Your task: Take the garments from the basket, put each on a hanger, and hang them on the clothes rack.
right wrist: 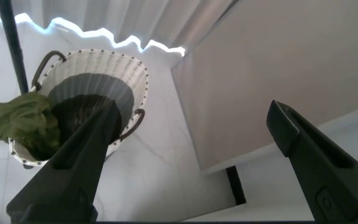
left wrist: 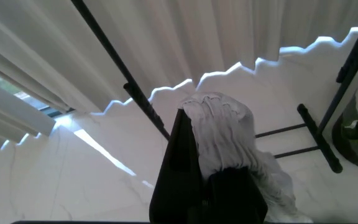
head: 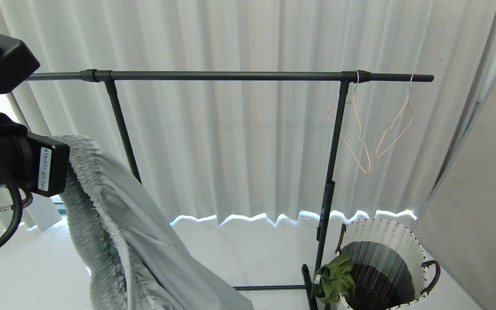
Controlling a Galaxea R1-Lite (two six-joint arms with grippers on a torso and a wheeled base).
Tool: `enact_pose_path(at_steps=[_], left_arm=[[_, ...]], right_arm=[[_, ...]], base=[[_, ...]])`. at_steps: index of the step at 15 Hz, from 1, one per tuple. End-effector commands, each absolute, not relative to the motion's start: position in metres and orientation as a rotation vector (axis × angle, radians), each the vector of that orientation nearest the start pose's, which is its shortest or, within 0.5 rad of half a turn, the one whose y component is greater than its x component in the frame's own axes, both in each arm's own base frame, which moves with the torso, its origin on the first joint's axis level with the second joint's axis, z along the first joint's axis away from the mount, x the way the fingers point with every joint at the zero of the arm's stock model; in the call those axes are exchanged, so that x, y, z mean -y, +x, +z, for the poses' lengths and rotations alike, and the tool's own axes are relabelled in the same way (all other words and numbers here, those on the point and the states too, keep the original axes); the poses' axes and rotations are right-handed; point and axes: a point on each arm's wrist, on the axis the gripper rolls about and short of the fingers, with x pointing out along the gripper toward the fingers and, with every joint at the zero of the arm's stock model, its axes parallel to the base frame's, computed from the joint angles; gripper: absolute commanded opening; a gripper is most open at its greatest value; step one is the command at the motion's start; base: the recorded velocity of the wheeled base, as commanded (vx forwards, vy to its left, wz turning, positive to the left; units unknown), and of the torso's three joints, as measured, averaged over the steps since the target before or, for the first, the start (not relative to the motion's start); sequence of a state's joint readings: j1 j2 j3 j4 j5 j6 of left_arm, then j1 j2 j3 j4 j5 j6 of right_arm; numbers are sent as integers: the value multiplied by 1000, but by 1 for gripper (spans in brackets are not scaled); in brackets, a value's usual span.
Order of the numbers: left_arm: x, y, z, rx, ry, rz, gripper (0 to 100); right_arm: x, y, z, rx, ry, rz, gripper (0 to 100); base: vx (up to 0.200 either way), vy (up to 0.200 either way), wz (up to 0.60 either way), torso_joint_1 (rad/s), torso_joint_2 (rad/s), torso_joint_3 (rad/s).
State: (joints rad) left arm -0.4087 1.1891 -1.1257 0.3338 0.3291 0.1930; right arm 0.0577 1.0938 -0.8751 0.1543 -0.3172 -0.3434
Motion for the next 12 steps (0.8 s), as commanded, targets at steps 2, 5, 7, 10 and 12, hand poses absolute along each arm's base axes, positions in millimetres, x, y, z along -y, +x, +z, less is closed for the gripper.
enact_pose_path(at_steps=[2, 5, 7, 10, 12], left_arm=[[57, 151, 303, -364, 338, -115, 0], [57, 151, 303, -364, 340, -116, 0], [58, 151, 304, -355, 337, -118, 0], [63, 152, 306, -329, 336, -142, 0], [64, 154, 305, -333, 343, -143, 0]], right_arm=[[-1, 145, 265, -411, -407, -195, 100], [0, 145, 265, -410, -404, -200, 100], [0, 145, 265, -410, -403, -201, 100], [1, 146, 262, -424, -401, -201, 100], [3, 148, 260, -435, -395, -209, 100]], base=[[0, 0, 0, 43, -123, -74], [0, 0, 0, 167, -409, -245], [0, 0, 0, 212, -493, -290], [0, 0, 0, 219, -512, -286], [0, 0, 0, 88, -205, -115]])
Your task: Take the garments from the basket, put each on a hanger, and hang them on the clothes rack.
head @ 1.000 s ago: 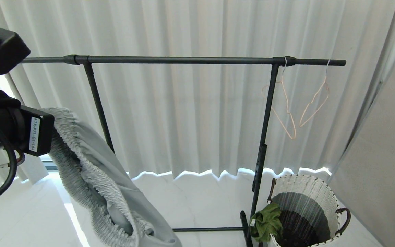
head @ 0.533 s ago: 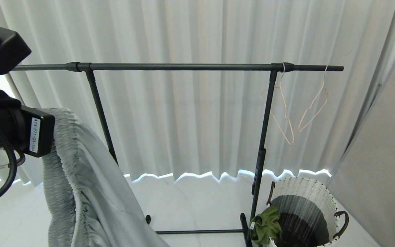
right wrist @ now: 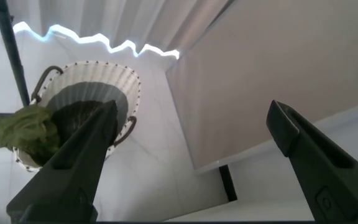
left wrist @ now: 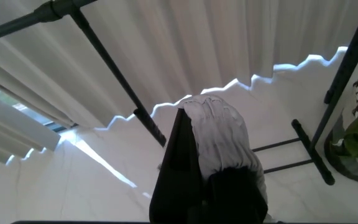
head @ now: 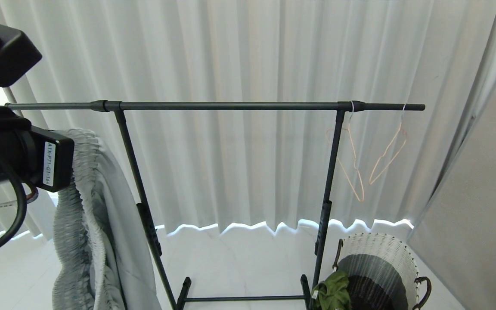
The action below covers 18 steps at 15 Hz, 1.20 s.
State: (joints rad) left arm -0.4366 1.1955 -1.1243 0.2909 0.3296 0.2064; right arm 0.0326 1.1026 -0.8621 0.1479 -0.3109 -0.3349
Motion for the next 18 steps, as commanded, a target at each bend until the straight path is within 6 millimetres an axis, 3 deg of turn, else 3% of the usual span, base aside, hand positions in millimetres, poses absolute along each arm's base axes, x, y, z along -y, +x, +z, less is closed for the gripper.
enact_pose_path(at_steps=[1, 7, 10, 13, 18], left_arm=[[65, 155, 305, -333, 343, -143, 0], [67, 160, 303, -346, 346, -144, 0], [72, 171, 300, -343, 343, -143, 0], [75, 176, 297, -346, 343, -145, 0], [77, 181, 277, -409, 360, -151, 0]], right_arm=[[3, 148, 260, -433, -393, -208, 100], [2, 149, 259, -420, -279, -176, 100], [3, 159, 252, -453, -216, -141, 100], [2, 178, 243, -491, -164, -143, 100], [-1, 244, 219, -510, -67, -163, 100]], base=[[0, 0, 0, 41, -90, -46], [167, 0, 0, 4, -11, -2], [200, 0, 0, 9, 4, 1], [200, 0, 0, 2, 1, 4], [160, 0, 0, 3, 1, 2]])
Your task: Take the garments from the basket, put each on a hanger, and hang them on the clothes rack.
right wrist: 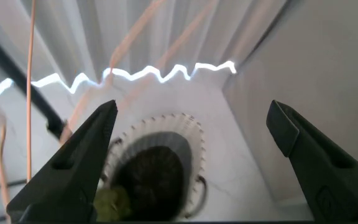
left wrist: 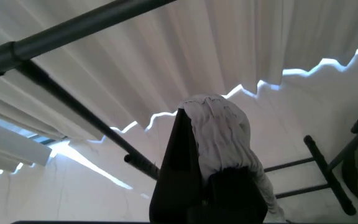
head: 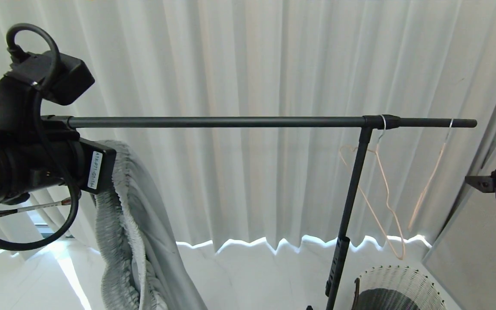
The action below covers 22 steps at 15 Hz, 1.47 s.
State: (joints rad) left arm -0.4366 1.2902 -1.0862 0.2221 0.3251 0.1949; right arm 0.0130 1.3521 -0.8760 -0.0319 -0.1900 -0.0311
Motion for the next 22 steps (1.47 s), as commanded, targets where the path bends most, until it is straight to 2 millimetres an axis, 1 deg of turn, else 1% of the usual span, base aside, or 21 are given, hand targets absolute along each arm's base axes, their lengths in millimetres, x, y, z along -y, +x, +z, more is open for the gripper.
enact_pose_path(at_steps=[1, 2, 3, 4, 6, 7, 9, 11, 12, 17, 22], left_arm=[[77, 181, 269, -421, 365, -152, 0], [77, 181, 263, -414, 362, -151, 0], [77, 182, 260, -401, 358, -151, 0], [77, 183, 256, -385, 358, -147, 0], [77, 182, 252, -391, 366, -149, 0], [77, 182, 252, -391, 366, -149, 0], [77, 181, 252, -390, 365, -150, 0], [77, 181, 251, -393, 367, -152, 0], [77, 181, 250, -397, 368, -153, 0], [77, 181, 249, -397, 367, -154, 0], [78, 180, 250, -392, 368, -161, 0]], right_arm=[[-4, 255, 218, -503, -45, -156, 100], [-8, 268, 219, -482, -22, -149, 100], [-11, 276, 219, -472, -17, -143, 100], [-14, 287, 214, -489, -21, -137, 100], [-13, 298, 201, -530, -20, -145, 100], [-13, 300, 198, -543, -16, -151, 100], [-12, 300, 192, -566, 3, -169, 100], [-11, 295, 192, -588, 2, -175, 100], [-11, 290, 195, -604, 0, -175, 100], [-10, 281, 188, -635, -1, -178, 100], [-7, 279, 188, -634, -2, -204, 100]], base=[[0, 0, 0, 0, 0, 0], [0, 0, 0, 0, 0, 0], [0, 0, 0, 0, 0, 0], [0, 0, 0, 0, 0, 0], [0, 0, 0, 0, 0, 0], [0, 0, 0, 0, 0, 0], [0, 0, 0, 0, 0, 0], [0, 0, 0, 0, 0, 0], [0, 0, 0, 0, 0, 0], [0, 0, 0, 0, 0, 0], [0, 0, 0, 0, 0, 0]])
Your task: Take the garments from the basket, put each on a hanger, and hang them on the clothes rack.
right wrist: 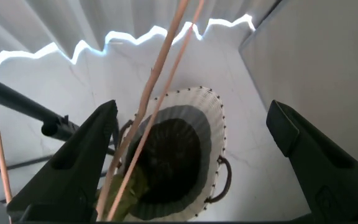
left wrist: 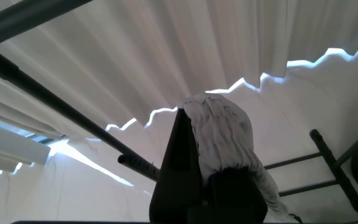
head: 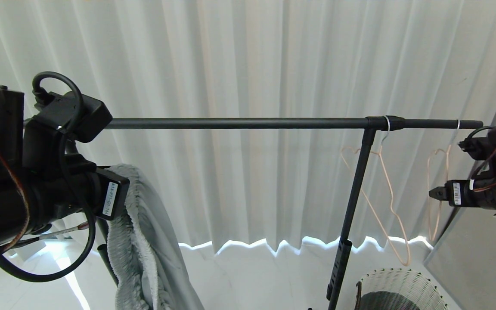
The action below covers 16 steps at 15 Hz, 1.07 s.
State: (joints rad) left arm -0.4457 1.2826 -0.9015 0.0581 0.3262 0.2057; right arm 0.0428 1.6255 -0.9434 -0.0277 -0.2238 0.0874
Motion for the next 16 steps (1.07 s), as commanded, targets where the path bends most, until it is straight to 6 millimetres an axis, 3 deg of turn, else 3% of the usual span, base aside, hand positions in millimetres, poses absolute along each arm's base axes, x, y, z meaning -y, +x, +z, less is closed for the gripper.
enact_pose_path(at_steps=[1, 10, 11, 16], left_arm=[[79, 178, 251, -386, 366, -165, 0], [81, 175, 254, -366, 364, -180, 0], [81, 175, 254, -366, 364, -182, 0], [81, 175, 255, -364, 364, -180, 0]], right_arm=[[-7, 282, 186, -634, 18, -204, 100], [2, 311, 163, -697, 101, -214, 100], [5, 312, 162, -700, 103, -225, 0], [8, 313, 164, -697, 106, -233, 0]], base=[[0, 0, 0, 0, 0, 0], [0, 0, 0, 0, 0, 0], [0, 0, 0, 0, 0, 0], [0, 0, 0, 0, 0, 0]])
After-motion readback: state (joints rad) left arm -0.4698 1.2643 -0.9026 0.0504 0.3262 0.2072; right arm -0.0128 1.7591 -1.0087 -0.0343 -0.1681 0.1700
